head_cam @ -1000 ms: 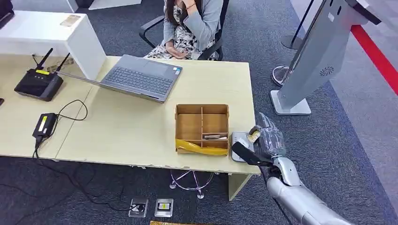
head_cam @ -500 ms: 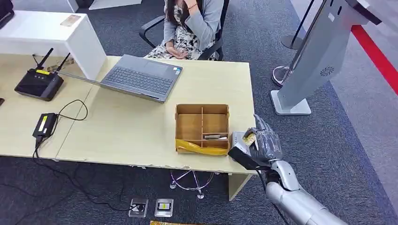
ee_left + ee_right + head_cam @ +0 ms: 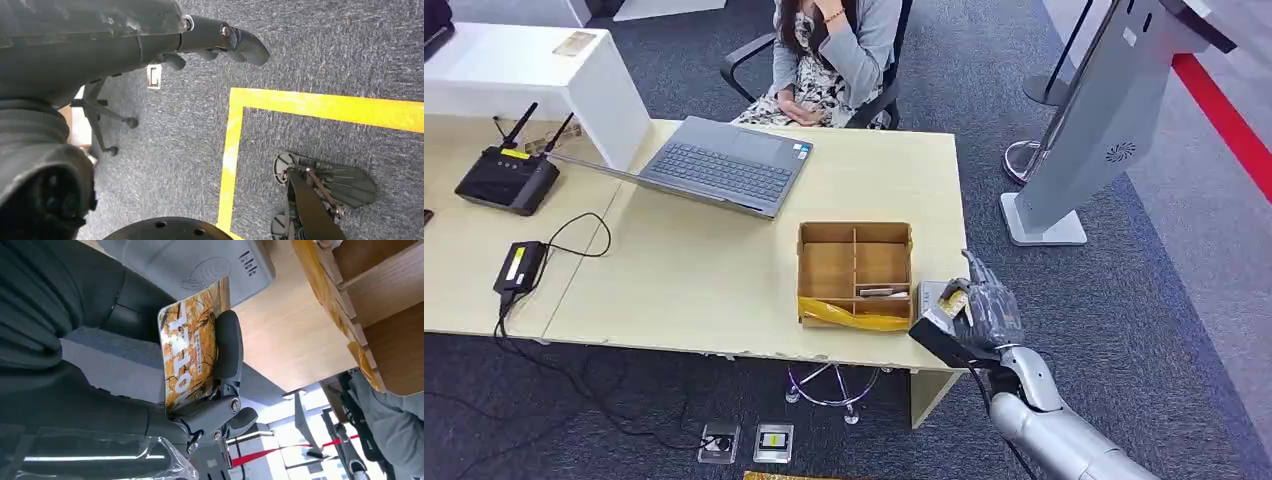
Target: Pass the card to the sensor for recognition and then transmit it.
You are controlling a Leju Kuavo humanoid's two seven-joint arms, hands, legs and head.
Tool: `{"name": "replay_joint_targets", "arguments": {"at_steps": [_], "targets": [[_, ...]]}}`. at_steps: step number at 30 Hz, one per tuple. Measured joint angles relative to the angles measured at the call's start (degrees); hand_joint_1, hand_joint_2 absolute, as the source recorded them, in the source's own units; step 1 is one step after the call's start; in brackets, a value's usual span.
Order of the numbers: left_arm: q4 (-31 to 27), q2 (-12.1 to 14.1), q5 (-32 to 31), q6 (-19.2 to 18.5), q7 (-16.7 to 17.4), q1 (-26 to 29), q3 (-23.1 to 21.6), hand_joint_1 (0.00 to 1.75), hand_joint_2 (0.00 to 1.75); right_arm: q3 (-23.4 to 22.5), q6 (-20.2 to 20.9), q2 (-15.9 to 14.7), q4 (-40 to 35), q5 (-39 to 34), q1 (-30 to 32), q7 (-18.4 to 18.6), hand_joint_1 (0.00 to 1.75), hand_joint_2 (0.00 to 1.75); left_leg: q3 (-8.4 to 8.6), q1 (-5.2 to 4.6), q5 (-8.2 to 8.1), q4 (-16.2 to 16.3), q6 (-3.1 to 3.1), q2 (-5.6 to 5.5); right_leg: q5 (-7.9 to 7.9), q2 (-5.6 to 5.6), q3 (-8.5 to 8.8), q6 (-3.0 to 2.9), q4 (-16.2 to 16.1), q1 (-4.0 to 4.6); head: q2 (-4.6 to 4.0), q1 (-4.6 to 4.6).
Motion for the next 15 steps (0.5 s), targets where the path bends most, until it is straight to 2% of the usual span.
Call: {"name": "replay_joint_targets", "arguments": {"at_steps": [15], "targets": [[0.0,-0.17,0.15,0.0,-0.04,0.0,0.02,0.0,0.0,-0.35,1.49,0.96,5.45,-5.51,-0.34,-4.74,1.75,1.75,-0.01,0.0,0.0,0.0,0.0,-0.01,0.0,-0.01,0.01,0.0,0.0,0.0,-0.02,0.0]]}}
